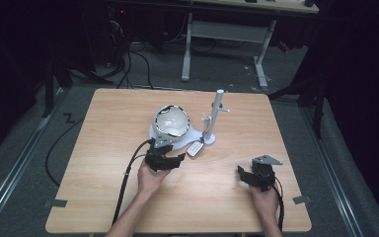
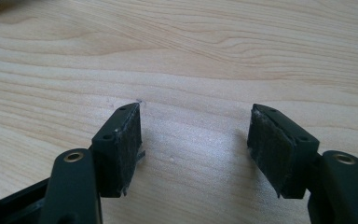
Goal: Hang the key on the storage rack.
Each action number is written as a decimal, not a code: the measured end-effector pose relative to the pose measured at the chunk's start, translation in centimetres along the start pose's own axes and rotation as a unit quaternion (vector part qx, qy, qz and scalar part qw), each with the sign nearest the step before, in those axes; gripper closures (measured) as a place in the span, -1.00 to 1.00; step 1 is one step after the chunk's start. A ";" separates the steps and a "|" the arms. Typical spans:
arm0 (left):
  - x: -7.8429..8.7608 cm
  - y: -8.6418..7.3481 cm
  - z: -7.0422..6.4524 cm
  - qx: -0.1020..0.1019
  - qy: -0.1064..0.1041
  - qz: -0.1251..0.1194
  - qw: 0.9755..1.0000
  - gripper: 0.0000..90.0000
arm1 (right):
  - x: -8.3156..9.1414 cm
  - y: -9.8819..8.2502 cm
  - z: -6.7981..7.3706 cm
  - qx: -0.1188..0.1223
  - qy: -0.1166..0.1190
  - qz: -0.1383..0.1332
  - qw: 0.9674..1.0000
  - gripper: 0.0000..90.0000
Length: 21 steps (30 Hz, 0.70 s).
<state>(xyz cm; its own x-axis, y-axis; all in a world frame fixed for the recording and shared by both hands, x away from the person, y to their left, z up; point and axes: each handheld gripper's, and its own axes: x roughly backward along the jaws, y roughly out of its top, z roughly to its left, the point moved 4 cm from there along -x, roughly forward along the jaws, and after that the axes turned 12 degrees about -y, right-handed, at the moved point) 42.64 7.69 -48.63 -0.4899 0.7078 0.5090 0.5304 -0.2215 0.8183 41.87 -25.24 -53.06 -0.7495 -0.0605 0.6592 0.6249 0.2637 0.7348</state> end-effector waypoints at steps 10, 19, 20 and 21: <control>2.3 -1.9 1.1 0.015 0.020 -0.008 1.000 -0.14 | 0.0 0.0 0.0 0.000 0.000 0.000 1.000 -0.22; 3.9 -3.9 2.2 0.032 0.043 -0.008 0.999 -0.15 | 0.0 0.0 0.0 0.000 0.000 0.000 1.000 -0.22; 4.1 -4.2 2.4 0.035 0.047 -0.007 0.998 -0.15 | 0.0 0.0 0.0 0.000 0.000 0.000 1.000 -0.22; 4.2 -4.3 2.5 0.036 0.049 -0.005 0.998 -0.15 | 0.0 0.0 0.0 0.000 0.000 0.000 1.000 -0.22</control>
<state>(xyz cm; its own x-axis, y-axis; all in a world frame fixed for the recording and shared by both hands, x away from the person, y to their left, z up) 40.02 13.33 -50.68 -0.5581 0.6402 0.5279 0.5717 -0.1645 0.8038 41.87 -25.24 -53.06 -0.7494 -0.0605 0.6593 0.6250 0.2638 0.7347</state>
